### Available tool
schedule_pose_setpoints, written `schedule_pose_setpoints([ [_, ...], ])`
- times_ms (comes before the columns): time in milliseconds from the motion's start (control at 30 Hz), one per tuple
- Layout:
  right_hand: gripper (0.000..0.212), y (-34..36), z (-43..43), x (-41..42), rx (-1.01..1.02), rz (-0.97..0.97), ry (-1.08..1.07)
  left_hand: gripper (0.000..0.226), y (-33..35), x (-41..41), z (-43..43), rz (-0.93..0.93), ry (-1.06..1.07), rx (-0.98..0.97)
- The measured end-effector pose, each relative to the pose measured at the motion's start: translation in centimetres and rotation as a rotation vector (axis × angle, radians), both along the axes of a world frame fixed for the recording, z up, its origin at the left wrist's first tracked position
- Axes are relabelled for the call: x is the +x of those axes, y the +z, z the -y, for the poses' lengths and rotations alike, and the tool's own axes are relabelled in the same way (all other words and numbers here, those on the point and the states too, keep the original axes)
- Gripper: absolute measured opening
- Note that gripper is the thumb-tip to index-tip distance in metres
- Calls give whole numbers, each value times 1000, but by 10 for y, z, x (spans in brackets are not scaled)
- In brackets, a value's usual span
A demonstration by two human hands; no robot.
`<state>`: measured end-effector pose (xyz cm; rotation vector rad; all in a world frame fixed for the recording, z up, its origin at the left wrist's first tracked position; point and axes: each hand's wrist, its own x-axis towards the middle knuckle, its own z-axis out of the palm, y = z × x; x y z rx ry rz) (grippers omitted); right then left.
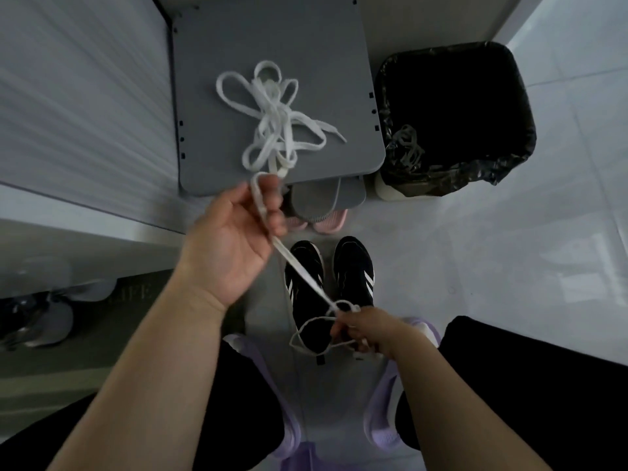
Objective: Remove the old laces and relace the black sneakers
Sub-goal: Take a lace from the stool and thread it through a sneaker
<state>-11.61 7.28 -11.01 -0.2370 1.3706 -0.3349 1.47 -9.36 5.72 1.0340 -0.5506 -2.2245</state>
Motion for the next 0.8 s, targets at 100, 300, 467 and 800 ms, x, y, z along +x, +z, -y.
schedule_pose_setpoints([
  [100,41,-6,-1,-5,12,-157,-260,26,23,17,16,138,67,-311],
  [300,24,-17,11,-11,-27,-349,-281,27,10,19,14,476,-27,-455],
  [467,28,-42,18,-19,-38,-682,72,24,-79,8,-38,827,-393,-237],
  [800,36,-42,30,-18,79,-743,767,14,-132,31,-66,1018,-551,-179],
])
